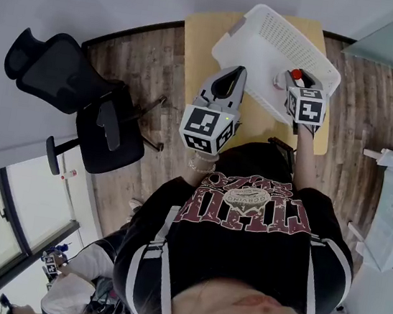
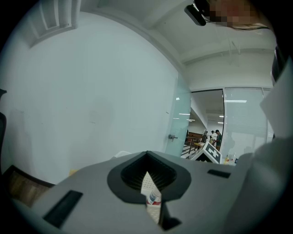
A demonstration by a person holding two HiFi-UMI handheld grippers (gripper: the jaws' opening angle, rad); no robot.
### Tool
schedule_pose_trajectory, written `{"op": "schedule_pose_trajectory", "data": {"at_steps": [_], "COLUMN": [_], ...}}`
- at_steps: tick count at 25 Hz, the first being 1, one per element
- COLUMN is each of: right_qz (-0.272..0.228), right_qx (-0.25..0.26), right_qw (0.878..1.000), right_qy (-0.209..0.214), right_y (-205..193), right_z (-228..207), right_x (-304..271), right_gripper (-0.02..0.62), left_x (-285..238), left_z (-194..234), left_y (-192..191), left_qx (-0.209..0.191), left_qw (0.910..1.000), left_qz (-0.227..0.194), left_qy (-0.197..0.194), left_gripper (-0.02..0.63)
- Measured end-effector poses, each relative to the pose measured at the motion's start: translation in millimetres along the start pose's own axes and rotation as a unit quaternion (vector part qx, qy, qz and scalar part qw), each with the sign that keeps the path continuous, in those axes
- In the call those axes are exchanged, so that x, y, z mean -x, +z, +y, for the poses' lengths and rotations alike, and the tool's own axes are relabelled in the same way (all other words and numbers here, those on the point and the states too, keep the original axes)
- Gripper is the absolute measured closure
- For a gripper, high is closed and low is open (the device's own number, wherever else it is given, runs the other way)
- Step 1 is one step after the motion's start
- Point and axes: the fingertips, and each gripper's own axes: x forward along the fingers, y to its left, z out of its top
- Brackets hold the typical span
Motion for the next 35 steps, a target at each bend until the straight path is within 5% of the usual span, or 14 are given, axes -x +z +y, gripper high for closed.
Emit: {"op": "schedule_pose_trajectory", "data": {"at_steps": [35], "right_qz": [-0.093], "right_qx": [0.044], "right_qw": [0.993], "right_qy": [0.049], "right_y": [68.8], "right_z": [23.8], "right_x": [63.0], "right_gripper": [0.439], "left_x": [28.9], "left_z": [-9.7], "left_y": [11.5], "left_qx": [-0.008], "left_qw": [0.9992], "left_qz": [-0.027], "left_qy": [0.030], "left_gripper": [0.560]}}
